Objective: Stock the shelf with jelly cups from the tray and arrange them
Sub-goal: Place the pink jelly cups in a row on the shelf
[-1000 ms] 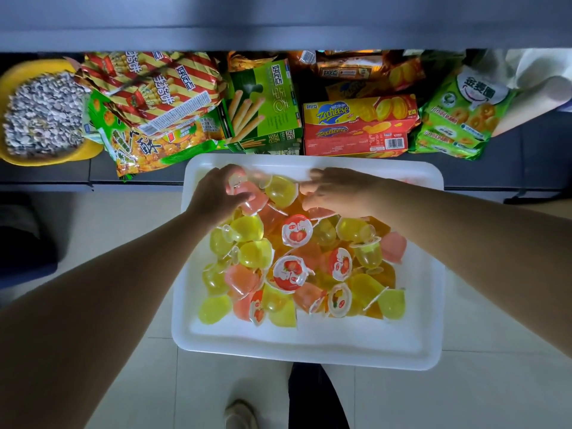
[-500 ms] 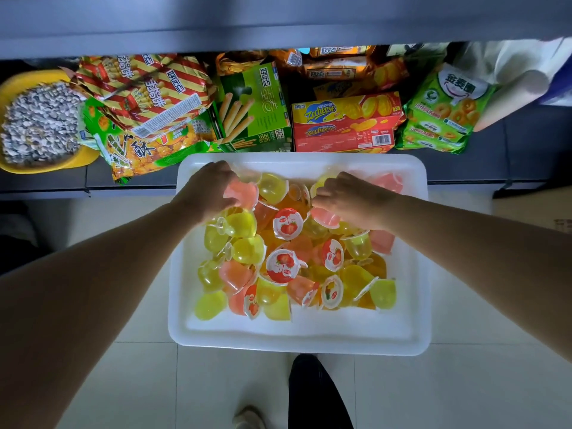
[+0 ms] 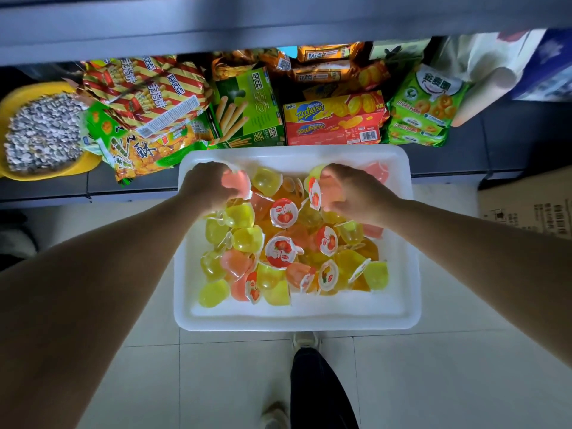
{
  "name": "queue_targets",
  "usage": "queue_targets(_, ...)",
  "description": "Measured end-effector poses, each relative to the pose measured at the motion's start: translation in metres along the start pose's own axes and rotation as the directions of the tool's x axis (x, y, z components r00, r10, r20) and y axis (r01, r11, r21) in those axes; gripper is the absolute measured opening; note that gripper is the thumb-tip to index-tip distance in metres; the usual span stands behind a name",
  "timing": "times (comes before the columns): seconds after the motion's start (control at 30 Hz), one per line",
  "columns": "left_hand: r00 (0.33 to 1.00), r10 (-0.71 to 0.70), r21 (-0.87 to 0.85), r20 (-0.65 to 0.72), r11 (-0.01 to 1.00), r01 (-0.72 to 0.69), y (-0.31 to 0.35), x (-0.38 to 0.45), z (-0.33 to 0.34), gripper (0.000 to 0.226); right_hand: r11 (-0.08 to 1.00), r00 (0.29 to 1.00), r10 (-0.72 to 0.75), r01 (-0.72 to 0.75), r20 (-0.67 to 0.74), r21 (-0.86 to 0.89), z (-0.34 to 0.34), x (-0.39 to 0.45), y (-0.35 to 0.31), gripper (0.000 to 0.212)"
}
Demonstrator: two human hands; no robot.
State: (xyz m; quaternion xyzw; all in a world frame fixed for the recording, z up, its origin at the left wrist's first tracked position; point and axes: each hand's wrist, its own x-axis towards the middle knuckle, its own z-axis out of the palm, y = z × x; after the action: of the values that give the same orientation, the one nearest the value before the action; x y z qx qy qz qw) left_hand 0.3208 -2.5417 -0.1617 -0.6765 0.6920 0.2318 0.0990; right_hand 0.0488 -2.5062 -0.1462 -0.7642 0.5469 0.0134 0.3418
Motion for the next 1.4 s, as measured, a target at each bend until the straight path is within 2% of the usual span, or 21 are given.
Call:
queue_targets(0.07, 0.995, -0.103, -0.248, -0.008, 0.964, 0.098, 0.0, -0.008, -0.006, 0.058, 0.992, 0.996, 0.068, -0.06, -0.059, 0.115, -0.003, -0.007, -0.007, 0.057)
queue_targets(0.1, 0.986, -0.162, -0.416, 0.036, 0.895, 0.162, 0.003, -0.014, -0.01, 0.056, 0.982, 0.993, 0.091, -0.077, -0.08, 0.17, -0.005, -0.011, -0.012, 0.056)
queue_targets(0.13, 0.971, -0.213, -0.584, 0.113, 0.776, 0.238, 0.006, -0.022, -0.015, 0.054, 0.97, 0.988, 0.115, -0.09, -0.099, 0.225, -0.008, -0.017, -0.018, 0.056)
queue_targets(0.2, 0.926, -0.247, -0.817, 0.285, 0.443, 0.37, 0.017, -0.047, -0.029, 0.049, 0.939, 0.976, 0.162, -0.108, -0.143, 0.326, -0.016, -0.032, -0.033, 0.056)
queue_targets(0.27, 0.899, -0.203, -0.892, 0.388, 0.162, 0.421, 0.03, -0.077, -0.046, 0.046, 0.893, 0.956, 0.22, -0.116, -0.195, 0.435, -0.029, -0.051, -0.052, 0.053)
queue_targets(0.3, 0.9, -0.16, -0.906, 0.406, 0.059, 0.42, 0.037, -0.094, -0.058, 0.042, 0.859, 0.941, 0.255, -0.114, -0.223, 0.5, -0.038, -0.062, -0.063, 0.052)
queue_targets(0.37, 0.918, -0.061, -0.92, 0.391, -0.07, 0.387, 0.051, -0.13, -0.085, 0.03, 0.767, 0.916, 0.308, -0.079, -0.257, 0.637, -0.059, -0.088, -0.089, 0.052)
queue_targets(0.43, 0.94, 0.007, -0.931, 0.34, -0.136, 0.338, 0.065, -0.168, -0.118, 0.016, 0.647, 0.894, 0.354, -0.023, -0.274, 0.762, -0.085, -0.116, -0.116, 0.048)
queue_targets(0.53, 0.97, 0.069, -0.966, 0.235, -0.095, 0.241, 0.084, -0.222, -0.177, 0.02, 0.556, 0.873, 0.39, 0.029, -0.292, 0.831, -0.129, -0.164, -0.162, 0.047)
queue_targets(0.63, 0.99, 0.094, -0.994, 0.103, -0.017, 0.105, 0.102, -0.268, -0.244, 0.03, 0.533, 0.85, 0.378, 0.125, -0.368, 0.837, -0.185, -0.213, -0.207, 0.039)
queue_targets(0.73, 0.99, 0.116, -0.997, -0.079, 0.006, -0.08, 0.125, -0.311, -0.315, 0.024, 0.534, 0.81, 0.358, 0.231, -0.465, 0.813, -0.248, -0.258, -0.25, 0.042)
queue_targets(0.87, 0.931, 0.159, -0.944, -0.328, -0.012, -0.33, 0.154, -0.36, -0.402, 0.023, 0.57, 0.738, 0.306, 0.364, -0.601, 0.737, -0.332, -0.317, -0.301, 0.051)
queue_targets(1.0, 0.854, 0.21, -0.87, -0.475, 0.034, -0.492, 0.183, -0.4, -0.477, 0.031, 0.606, 0.664, 0.225, 0.478, -0.713, 0.635, -0.402, -0.365, -0.344, 0.042)
queue_targets(1.07, 0.831, 0.186, -0.838, -0.525, 0.06, -0.543, 0.193, -0.412, -0.512, 0.032, 0.623, 0.626, 0.198, 0.513, -0.754, 0.59, -0.435, -0.382, -0.361, 0.04)
queue_targets(1.2, 0.772, 0.127, -0.75, -0.622, 0.185, -0.635, 0.213, -0.425, -0.572, 0.032, 0.649, 0.569, 0.158, 0.556, -0.807, 0.519, -0.492, -0.4, -0.387, 0.038)
queue_targets(1.3, 0.726, 0.093, -0.699, -0.682, 0.208, -0.684, 0.23, -0.415, -0.604, 0.033, 0.643, 0.559, 0.147, 0.573, -0.816, 0.508, -0.522, -0.393, -0.392, 0.038)
queue_targets(1.4, 0.713, 0.068, -0.686, -0.698, 0.223, -0.692, 0.241, -0.387, -0.623, 0.034, 0.628, 0.568, 0.153, 0.576, -0.809, 0.523, -0.548, -0.367, -0.385, 0.039)
